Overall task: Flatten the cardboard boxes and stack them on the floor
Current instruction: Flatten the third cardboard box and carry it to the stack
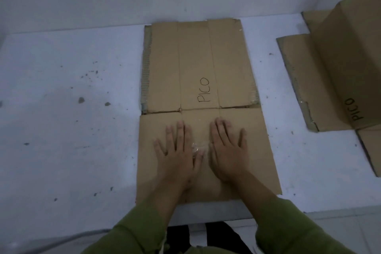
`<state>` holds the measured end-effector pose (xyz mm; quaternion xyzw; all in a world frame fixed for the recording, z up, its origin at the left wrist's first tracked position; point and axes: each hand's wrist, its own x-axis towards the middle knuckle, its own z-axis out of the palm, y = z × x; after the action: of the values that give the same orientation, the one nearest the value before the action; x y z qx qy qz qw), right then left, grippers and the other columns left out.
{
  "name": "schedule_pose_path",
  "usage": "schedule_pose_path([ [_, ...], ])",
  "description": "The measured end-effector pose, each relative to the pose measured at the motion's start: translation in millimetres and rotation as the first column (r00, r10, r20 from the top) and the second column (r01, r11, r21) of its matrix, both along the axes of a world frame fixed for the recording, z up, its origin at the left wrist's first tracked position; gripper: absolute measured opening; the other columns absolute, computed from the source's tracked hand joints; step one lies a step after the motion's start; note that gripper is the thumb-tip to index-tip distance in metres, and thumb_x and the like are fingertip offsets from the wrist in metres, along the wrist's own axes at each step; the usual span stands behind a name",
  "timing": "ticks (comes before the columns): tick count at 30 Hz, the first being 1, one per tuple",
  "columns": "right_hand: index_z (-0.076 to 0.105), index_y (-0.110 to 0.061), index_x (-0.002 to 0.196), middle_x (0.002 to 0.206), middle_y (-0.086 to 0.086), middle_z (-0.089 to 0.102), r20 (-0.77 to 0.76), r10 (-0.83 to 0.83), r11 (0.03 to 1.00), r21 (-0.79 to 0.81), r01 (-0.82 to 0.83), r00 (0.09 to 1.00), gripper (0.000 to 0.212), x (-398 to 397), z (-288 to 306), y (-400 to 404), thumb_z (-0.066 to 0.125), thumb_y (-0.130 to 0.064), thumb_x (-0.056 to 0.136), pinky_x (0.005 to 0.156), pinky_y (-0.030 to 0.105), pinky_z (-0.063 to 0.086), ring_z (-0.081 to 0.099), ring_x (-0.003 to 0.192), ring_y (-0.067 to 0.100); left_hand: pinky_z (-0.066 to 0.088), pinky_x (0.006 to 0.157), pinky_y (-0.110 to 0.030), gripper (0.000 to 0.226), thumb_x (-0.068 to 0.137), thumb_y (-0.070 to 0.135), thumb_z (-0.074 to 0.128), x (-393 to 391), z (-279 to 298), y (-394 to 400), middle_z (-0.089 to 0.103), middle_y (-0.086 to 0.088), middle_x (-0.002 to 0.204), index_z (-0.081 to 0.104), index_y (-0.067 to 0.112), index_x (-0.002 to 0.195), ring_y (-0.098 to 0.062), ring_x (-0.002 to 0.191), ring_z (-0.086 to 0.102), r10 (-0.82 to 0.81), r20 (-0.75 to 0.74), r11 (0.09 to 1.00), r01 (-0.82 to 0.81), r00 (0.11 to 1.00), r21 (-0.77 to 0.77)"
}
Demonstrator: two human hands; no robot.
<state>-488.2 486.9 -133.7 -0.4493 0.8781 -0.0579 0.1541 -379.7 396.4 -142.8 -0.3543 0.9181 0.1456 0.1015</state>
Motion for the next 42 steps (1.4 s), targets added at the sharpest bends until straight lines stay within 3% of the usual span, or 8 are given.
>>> schedule_pose_path([
  [5,0.012,-0.019,0.15,0.16,0.007,0.0,0.033,-0.274,0.962,-0.01,0.274,0.961,0.067,-15.2,7.4,6.2,0.014,-0.05,0.09,0.109,0.053,-0.015,-0.011,0.146,0.028,-0.008,0.114,-0.055,0.073,0.093,0.05,0.018,-4.5,20.9,-26.4,-0.01,-0.01,0.158,-0.011,0.012,0.147,-0.03,0.145,-0.014,0.454,-0.089,0.884,-0.435,0.887,0.172],
  [12,0.018,-0.007,0.146,0.145,0.017,0.036,0.232,-0.749,0.64,0.014,0.768,0.62,0.067,-70.8,37.0,-8.9,0.045,-0.038,0.093,0.106,0.052,0.028,0.031,0.133,0.038,0.029,0.107,-0.049,0.066,0.093,0.031,0.044,-3.4,49.0,-102.9,0.032,-0.017,0.148,0.014,0.007,0.146,-0.039,0.134,0.029,0.755,-0.181,0.629,-0.619,0.63,0.47],
  [15,0.038,-0.003,0.134,0.136,0.02,0.046,0.397,-0.766,0.558,0.02,0.83,0.506,0.057,-86.1,44.5,-10.0,0.043,-0.043,0.094,0.103,0.048,0.033,0.042,0.125,0.039,0.036,0.102,-0.046,0.059,0.091,0.034,0.043,-2.3,57.4,-113.4,0.033,-0.02,0.142,0.028,0.006,0.141,-0.04,0.127,0.037,0.679,-0.106,0.687,-0.577,0.727,0.442],
  [19,0.059,0.001,0.099,0.094,0.011,0.06,0.507,-0.631,0.609,-0.145,0.78,0.587,0.051,-84.8,51.8,-4.2,0.038,-0.045,0.096,0.078,0.034,0.041,0.056,0.093,0.028,0.038,0.099,-0.045,0.053,0.091,0.036,0.045,6.0,60.4,-116.3,0.037,-0.022,0.135,0.037,0.009,0.135,-0.04,0.123,0.039,0.619,-0.06,0.743,-0.558,0.783,0.37],
  [24,0.032,-0.019,0.053,0.055,-0.002,0.034,0.479,-0.626,0.542,-0.299,0.785,0.615,0.047,-66.6,61.1,6.3,0.044,-0.026,0.098,0.049,0.026,0.019,0.033,0.053,0.013,0.042,0.077,-0.034,0.034,0.094,0.027,0.047,8.7,61.5,-112.0,0.052,-0.021,0.119,0.042,0.006,0.12,-0.032,0.097,0.053,0.622,-0.292,0.747,-0.44,0.726,0.498],
  [35,0.04,-0.012,0.055,0.056,0.006,0.04,0.462,-0.706,0.371,-0.404,0.836,0.536,0.04,-33.6,98.3,56.1,0.048,-0.024,0.093,0.053,0.029,0.026,0.041,0.06,0.024,0.037,0.071,-0.028,0.026,0.096,0.023,0.042,10.9,93.0,-69.4,0.052,-0.005,0.1,0.044,0.008,0.117,-0.022,0.082,0.049,0.561,-0.494,0.791,-0.255,0.665,0.556],
  [39,0.066,-0.002,0.106,0.092,0.016,0.064,0.483,-0.695,0.311,-0.466,0.828,0.533,0.032,-26.0,118.6,86.7,0.05,-0.027,0.094,0.073,0.033,0.043,0.058,0.088,0.031,0.036,0.069,-0.027,0.025,0.096,0.023,0.041,9.7,111.4,-36.5,0.052,-0.003,0.096,0.044,0.009,0.117,-0.022,0.08,0.049,0.547,-0.556,0.811,-0.232,0.626,0.537],
  [42,0.064,-0.009,0.093,0.08,0.004,0.056,0.486,-0.677,0.269,-0.536,0.801,0.553,0.023,-21.8,125.4,123.7,0.05,-0.027,0.093,0.072,0.029,0.036,0.052,0.083,0.023,0.034,0.062,-0.028,0.022,0.096,0.022,0.042,10.1,124.5,2.1,0.051,0.003,0.081,0.045,0.01,0.114,-0.018,0.07,0.047,0.527,-0.612,0.833,-0.218,0.589,0.508],
])
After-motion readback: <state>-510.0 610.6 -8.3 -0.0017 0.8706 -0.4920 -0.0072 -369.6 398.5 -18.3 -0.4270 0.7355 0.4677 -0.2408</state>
